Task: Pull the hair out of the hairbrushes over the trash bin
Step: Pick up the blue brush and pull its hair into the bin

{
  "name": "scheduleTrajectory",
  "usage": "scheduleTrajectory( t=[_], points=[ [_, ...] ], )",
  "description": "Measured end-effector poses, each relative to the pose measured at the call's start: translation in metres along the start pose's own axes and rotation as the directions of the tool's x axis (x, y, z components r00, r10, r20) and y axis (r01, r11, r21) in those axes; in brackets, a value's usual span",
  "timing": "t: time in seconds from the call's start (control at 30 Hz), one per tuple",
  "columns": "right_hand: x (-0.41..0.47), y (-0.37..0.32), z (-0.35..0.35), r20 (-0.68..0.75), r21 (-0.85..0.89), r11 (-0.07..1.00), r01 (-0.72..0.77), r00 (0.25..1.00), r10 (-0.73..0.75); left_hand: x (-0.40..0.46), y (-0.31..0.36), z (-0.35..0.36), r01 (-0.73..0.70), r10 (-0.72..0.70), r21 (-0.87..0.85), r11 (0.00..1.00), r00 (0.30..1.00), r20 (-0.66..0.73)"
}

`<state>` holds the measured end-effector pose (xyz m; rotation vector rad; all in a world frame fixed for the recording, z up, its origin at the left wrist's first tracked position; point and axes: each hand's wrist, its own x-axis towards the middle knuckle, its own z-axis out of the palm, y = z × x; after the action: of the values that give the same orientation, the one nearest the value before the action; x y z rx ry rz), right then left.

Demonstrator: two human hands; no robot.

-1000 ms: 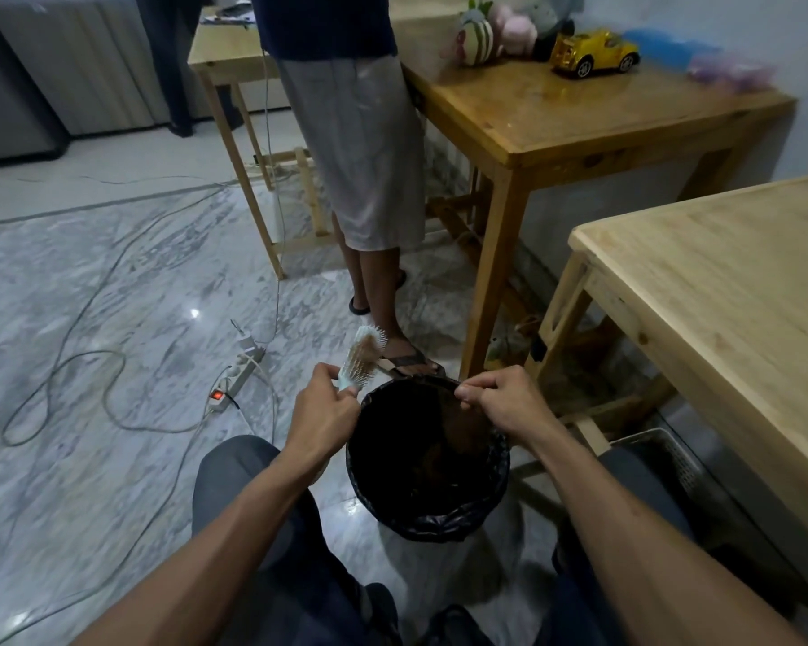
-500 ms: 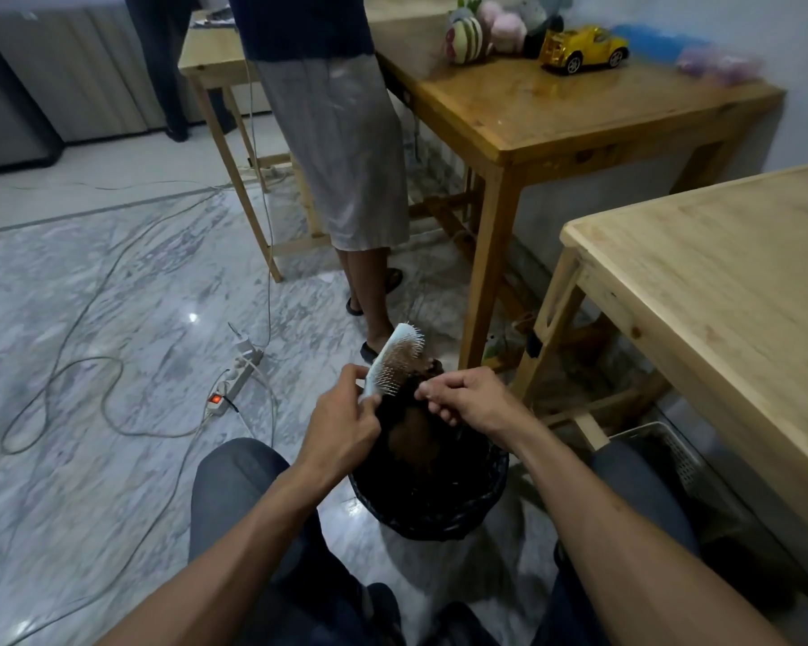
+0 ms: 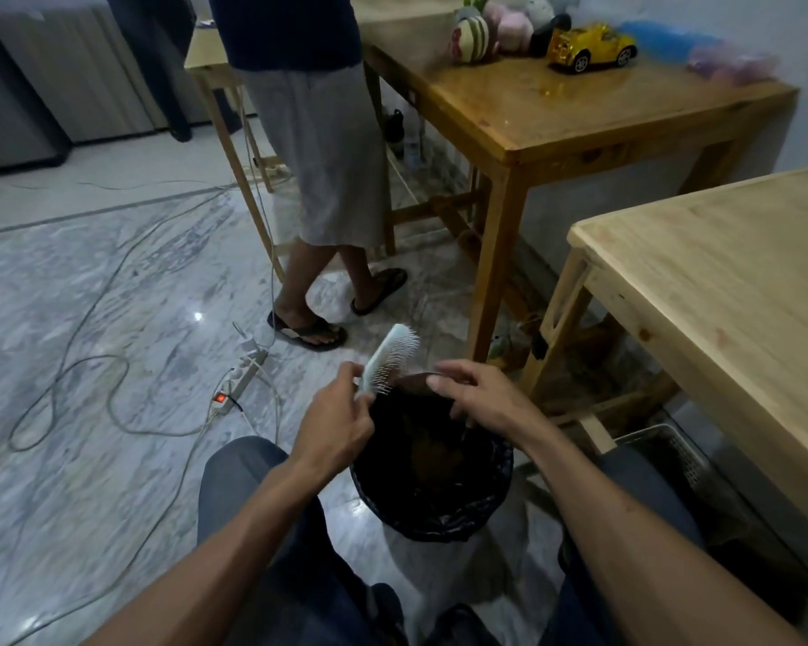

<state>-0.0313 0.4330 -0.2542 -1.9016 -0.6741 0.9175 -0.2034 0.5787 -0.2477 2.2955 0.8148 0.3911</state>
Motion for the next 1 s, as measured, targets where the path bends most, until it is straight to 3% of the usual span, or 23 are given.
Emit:
scheduleTrajectory(
  t=[0.17,0.37,0.43,0.5,0.63,0.73,0.83,0.93,1.0],
  points=[
    [0.009,-0.012,0.014,-0.246,0.172,0.981,0.085,0.968,-0.040,-0.005,0.009,0.019,-0.099,0.097,0.053,0.994,0.994,0.039],
    [0.008,0.006,0.003,-0.255,0.002,0.997,-0.084,0.963,0.081,0.006,0.006,0.008,0.064,-0.068,-0.053,0.997,0.995,-0.072],
    [0.003,0.012,-0.003,-0.285,-0.011,0.996,-0.090,0.955,0.084,0.006,0.004,0.002,0.054,-0.057,-0.041,0.998,0.994,-0.094],
    [-0.001,0.009,-0.002,-0.219,0.051,0.997,-0.055,0.974,0.065,0.003,0.007,0.000,-0.002,0.000,-0.028,1.000,0.998,-0.068],
    [0.001,-0.003,0.013,0.050,0.212,0.976,-0.051,0.998,0.041,-0.003,0.020,0.007,-0.099,0.098,-0.008,0.995,0.995,-0.023],
    [0.002,-0.007,0.020,0.068,0.258,0.966,-0.016,0.998,-0.002,-0.003,0.024,0.009,-0.143,0.144,0.013,0.990,0.989,-0.023],
    [0.004,-0.002,0.015,-0.038,0.301,0.953,-0.022,0.999,0.035,0.005,0.015,0.003,-0.010,0.007,-0.043,0.999,0.997,-0.077],
    [0.002,0.005,0.002,-0.131,0.228,0.973,-0.045,0.988,0.076,0.011,0.002,-0.008,0.161,-0.177,-0.123,0.979,0.975,-0.131],
    [-0.001,0.009,-0.004,-0.144,0.189,0.979,-0.076,0.984,0.104,0.012,-0.003,-0.012,0.187,-0.209,-0.140,0.972,0.964,-0.162]
  ],
)
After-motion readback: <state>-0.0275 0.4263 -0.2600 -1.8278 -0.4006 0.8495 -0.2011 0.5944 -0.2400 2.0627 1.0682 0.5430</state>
